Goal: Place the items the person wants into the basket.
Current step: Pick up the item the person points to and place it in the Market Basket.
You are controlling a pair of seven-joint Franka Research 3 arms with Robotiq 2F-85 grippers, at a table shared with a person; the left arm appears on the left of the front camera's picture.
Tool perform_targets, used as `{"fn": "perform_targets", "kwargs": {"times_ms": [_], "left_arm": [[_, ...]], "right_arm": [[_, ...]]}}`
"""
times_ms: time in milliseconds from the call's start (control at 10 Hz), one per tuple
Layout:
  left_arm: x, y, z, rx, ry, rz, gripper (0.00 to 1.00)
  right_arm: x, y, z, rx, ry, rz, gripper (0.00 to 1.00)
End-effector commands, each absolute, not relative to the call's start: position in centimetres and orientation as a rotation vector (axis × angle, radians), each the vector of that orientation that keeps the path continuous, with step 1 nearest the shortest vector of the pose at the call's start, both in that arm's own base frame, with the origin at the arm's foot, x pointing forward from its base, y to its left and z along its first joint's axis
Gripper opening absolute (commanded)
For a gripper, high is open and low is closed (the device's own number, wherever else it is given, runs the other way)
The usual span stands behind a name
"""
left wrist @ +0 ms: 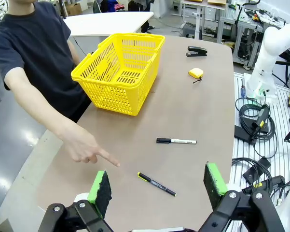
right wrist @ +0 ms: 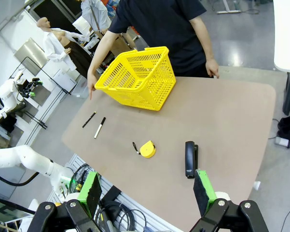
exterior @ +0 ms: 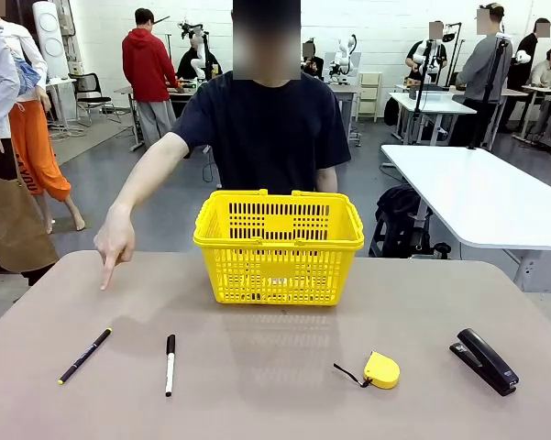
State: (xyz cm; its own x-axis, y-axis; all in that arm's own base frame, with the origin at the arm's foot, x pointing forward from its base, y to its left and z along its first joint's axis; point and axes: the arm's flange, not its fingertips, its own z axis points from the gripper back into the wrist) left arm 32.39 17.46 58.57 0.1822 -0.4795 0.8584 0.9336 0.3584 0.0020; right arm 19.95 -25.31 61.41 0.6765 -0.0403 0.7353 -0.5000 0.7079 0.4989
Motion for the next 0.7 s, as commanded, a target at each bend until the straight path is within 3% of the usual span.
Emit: {"fn": "perform_targets", "kwargs": {"times_ms": [0,400,600], "left_arm": [[32.5,17.6,58.7,-0.621,-0.929,-1.110,1.00],[32.4,17.5,58.6,-0.617,-0.901,-1.091,1.00],[33.0,15.4,58.7,-0.527,-0.755,-0.999,1.00]], "right_arm": [[20.1,-25.3,61.6,0.771,-0.817,0.299,1.00],[20.1,-25.3,61.6,0.771,-0.817,0.299,1.00],[20.1,-25.3,61.6,0.771,-0.817,0.299,1.00]]}}
